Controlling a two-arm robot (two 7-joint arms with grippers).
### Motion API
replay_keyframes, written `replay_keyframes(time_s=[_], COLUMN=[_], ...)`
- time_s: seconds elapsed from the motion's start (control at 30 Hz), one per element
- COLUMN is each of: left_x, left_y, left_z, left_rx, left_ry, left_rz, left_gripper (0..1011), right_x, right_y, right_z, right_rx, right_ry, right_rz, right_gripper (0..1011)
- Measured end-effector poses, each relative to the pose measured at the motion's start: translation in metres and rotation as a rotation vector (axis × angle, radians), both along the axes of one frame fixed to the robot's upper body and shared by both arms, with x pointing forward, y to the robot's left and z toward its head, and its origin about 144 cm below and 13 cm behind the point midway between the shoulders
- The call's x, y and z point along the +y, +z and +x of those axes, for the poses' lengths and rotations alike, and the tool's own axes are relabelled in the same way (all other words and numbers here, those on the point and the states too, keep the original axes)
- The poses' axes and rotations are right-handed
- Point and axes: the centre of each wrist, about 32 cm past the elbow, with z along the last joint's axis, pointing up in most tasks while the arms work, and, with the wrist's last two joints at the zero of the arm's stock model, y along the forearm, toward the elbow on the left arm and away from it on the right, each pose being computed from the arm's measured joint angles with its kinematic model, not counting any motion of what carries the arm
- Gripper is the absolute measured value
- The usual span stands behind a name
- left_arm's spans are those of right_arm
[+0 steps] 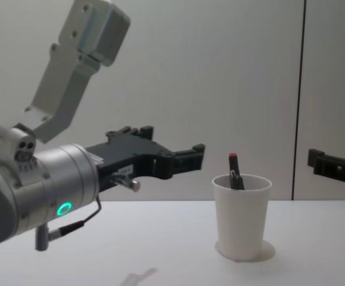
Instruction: Place the pen into the pen holder.
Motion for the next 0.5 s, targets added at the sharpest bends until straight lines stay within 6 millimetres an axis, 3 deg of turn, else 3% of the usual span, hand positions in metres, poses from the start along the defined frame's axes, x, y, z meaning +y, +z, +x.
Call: replay_keyframes(time_s=[0.5], left_x=[0.002], left_y=[-0.001], left_z=[-0.014], left_rx=[-0.037], left_ry=[0.13], left_rz=[-0.005], left_gripper=[1003], right_x=[0.0], right_y=[0.0], right_z=[0.0], right_rx=[0.0], right_ry=[0.0], right_rz=[0.0], right_gripper=[1002])
